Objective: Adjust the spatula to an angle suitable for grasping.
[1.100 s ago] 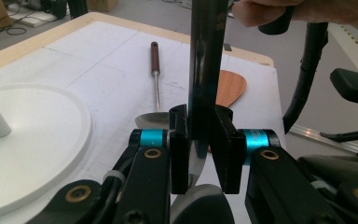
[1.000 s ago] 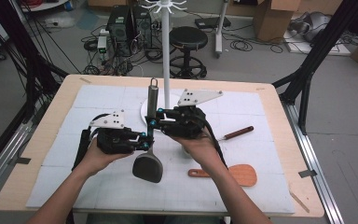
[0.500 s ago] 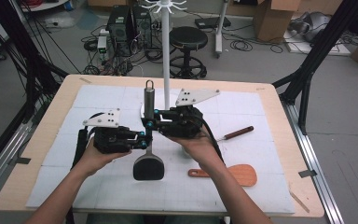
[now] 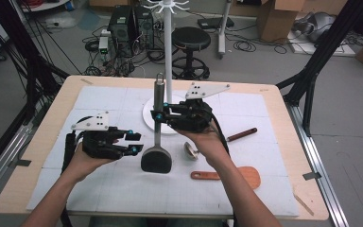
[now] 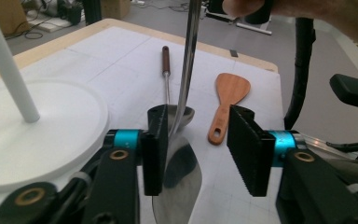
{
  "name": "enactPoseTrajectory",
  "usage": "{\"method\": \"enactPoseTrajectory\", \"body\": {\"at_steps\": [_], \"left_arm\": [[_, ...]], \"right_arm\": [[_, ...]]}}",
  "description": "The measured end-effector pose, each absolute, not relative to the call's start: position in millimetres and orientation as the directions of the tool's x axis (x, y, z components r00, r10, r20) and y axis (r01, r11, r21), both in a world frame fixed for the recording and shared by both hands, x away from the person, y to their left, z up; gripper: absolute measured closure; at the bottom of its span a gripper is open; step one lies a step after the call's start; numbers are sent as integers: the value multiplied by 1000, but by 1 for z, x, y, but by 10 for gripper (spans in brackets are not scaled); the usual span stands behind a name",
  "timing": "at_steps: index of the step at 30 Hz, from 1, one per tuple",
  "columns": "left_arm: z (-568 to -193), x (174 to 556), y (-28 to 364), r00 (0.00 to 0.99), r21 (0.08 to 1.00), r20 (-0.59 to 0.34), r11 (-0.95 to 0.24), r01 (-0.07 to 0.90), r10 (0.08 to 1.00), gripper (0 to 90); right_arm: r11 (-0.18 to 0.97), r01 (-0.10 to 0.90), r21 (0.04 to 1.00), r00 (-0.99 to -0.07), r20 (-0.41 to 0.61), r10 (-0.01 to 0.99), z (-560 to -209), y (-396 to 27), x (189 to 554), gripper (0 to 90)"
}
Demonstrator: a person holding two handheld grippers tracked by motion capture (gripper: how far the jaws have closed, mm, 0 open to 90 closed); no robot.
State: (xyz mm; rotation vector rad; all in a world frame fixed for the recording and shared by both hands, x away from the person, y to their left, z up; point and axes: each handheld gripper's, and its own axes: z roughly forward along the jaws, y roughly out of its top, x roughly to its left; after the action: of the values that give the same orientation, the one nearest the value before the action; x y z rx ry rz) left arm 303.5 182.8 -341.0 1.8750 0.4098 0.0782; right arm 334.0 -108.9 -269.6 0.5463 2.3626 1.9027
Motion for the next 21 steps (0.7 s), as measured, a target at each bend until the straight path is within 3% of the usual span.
{"method": "enactPoseTrajectory", "body": {"at_steps": [21], "left_arm": [[-361, 293, 220, 883, 912, -138, -290, 290, 449, 328]], "right_arm": [[169, 220, 961, -924, 150, 351, -255, -115, 359, 749]]}}
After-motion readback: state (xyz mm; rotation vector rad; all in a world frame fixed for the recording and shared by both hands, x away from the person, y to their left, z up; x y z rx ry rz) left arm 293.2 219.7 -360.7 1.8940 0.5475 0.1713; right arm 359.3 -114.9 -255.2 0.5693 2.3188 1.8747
